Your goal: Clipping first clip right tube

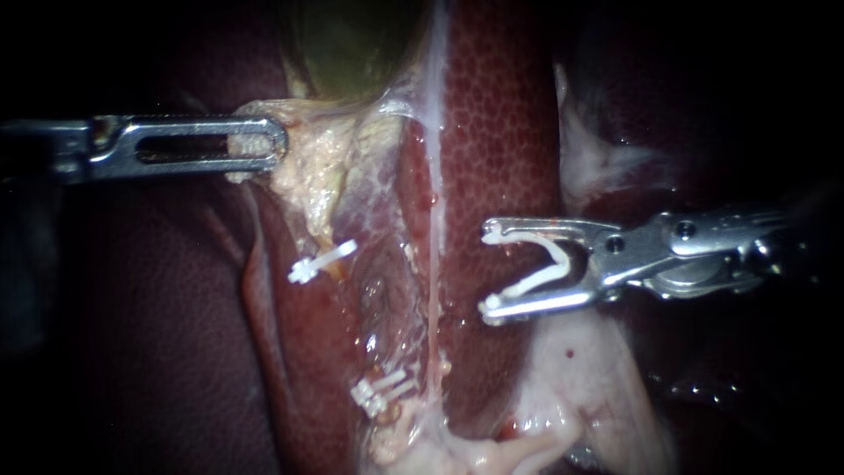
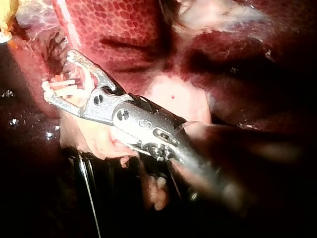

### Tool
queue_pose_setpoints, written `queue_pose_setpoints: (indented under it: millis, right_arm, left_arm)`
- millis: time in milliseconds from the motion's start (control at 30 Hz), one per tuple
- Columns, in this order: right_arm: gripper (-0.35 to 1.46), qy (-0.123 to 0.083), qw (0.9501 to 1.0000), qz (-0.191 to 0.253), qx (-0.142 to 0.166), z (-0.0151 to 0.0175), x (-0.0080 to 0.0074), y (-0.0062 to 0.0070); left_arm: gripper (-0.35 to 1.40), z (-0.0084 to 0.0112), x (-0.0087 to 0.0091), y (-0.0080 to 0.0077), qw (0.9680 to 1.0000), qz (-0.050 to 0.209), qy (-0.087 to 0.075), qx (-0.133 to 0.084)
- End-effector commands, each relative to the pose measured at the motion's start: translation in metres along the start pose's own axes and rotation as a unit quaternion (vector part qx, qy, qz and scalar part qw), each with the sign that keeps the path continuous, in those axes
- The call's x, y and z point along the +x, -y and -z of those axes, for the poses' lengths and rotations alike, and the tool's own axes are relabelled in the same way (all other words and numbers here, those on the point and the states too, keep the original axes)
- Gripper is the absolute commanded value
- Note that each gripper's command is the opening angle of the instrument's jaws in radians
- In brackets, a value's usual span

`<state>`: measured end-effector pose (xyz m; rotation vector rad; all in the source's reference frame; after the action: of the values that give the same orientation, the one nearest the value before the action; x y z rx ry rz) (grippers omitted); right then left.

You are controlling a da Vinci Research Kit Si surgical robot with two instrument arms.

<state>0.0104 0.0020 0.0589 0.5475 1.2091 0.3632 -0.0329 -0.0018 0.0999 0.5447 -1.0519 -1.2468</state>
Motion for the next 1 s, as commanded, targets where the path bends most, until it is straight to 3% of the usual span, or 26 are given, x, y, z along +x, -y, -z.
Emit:
queue_pose_setpoints:
  millis: [33,267,500,700,767,1000]
  right_arm:
    - [0.6,0.004,1.0,-0.004,0.0,-0.0003,-0.0007,-0.0002]
    - [0.6,0.029,0.9985,-0.046,0.011,-0.0034,-0.0069,-0.0021]
    - [0.59,0.033,0.9955,-0.084,0.028,-0.0072,-0.0119,-0.0028]
    - [0.58,0.035,0.9929,-0.106,0.041,-0.0101,-0.014,-0.0026]
    - [0.58,0.037,0.9921,-0.111,0.045,-0.0107,-0.0142,-0.0025]
    - [0.57,0.017,0.9887,-0.135,0.063,-0.0126,-0.0146,-0.0021]
  left_arm:
    - [-0.35,0.0,0.0,0.0,1.0,0.0,0.0,0.0]
    - [-0.35,0.0001,0.0,0.0,1.0,0.0,0.0,0.0]
    - [-0.35,0.0001,0.0,0.0,1.0,0.0,0.0,0.0]
    - [-0.35,0.0001,0.0001,0.0,1.0,0.0,0.0,0.0]
    - [-0.35,0.0001,0.0001,0.0,1.0,0.0,0.0,0.0]
    - [-0.35,0.0001,0.0001,0.0,1.0,0.0,0.0,0.0]
